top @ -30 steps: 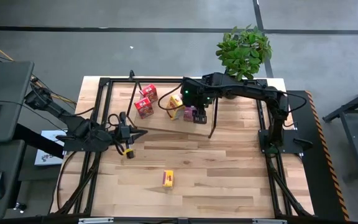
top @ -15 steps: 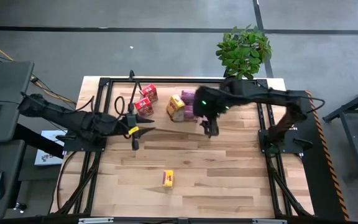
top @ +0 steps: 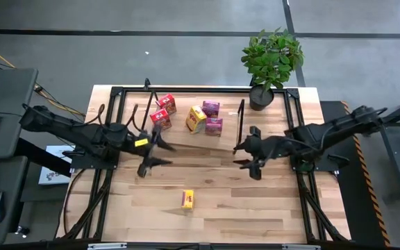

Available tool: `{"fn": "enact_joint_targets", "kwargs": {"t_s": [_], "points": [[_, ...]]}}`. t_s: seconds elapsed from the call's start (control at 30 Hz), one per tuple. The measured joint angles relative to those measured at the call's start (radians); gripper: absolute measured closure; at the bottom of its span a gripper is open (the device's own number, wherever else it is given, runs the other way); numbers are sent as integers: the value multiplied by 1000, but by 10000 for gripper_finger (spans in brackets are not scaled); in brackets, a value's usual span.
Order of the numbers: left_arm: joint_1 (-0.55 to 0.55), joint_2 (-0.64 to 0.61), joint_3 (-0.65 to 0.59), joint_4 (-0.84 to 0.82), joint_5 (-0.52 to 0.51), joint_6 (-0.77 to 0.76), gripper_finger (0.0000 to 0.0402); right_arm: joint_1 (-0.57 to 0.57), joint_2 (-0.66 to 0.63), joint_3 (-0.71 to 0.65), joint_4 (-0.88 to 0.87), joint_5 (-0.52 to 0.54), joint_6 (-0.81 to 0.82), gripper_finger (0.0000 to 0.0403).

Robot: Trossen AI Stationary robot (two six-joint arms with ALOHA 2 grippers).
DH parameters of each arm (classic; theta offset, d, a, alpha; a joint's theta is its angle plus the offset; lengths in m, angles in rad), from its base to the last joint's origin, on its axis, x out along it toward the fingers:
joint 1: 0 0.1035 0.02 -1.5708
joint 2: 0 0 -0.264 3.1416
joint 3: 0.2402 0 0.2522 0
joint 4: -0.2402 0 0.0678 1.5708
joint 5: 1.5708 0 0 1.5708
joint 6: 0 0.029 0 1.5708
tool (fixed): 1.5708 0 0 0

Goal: Stack cereal on shelf
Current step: Put the yellow cereal box on the shelf

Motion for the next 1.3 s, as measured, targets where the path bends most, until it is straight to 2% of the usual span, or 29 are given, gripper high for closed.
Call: {"fn": "enact_joint_targets", "kwargs": {"t_s": [0.1, 0.23, 0.4, 0.53, 0.63, 0.8, 0.97, 1.17, 1.3], "points": [[-43, 64, 15, 54, 14, 61, 181, 22, -19, -34, 67, 27, 1, 177], [-73, 193, 102, 0, 14, 132, 158, 26, -20, -33, 87, 41, 1, 177], [-88, 388, 307, -248, 15, 272, 129, 26, -20, -30, 98, 45, 2, 177], [-109, 529, 464, -481, 47, 496, 124, 25, -20, -30, 99, 45, 23, 177], [-133, 608, 527, -590, 43, 664, 124, 24, -20, -30, 99, 46, 30, 177], [-166, 681, 540, -627, 18, 860, 124, 24, -20, -31, 102, 46, 29, 177], [-213, 715, 541, -617, -72, 1000, 124, 24, -20, -31, 101, 46, 28, 177], [-256, 730, 542, -614, -97, 1058, 124, 24, -20, -31, 101, 46, 28, 177], [-273, 732, 541, -571, -157, 1082, 124, 22, -20, -31, 101, 57, 27, 177]]}}
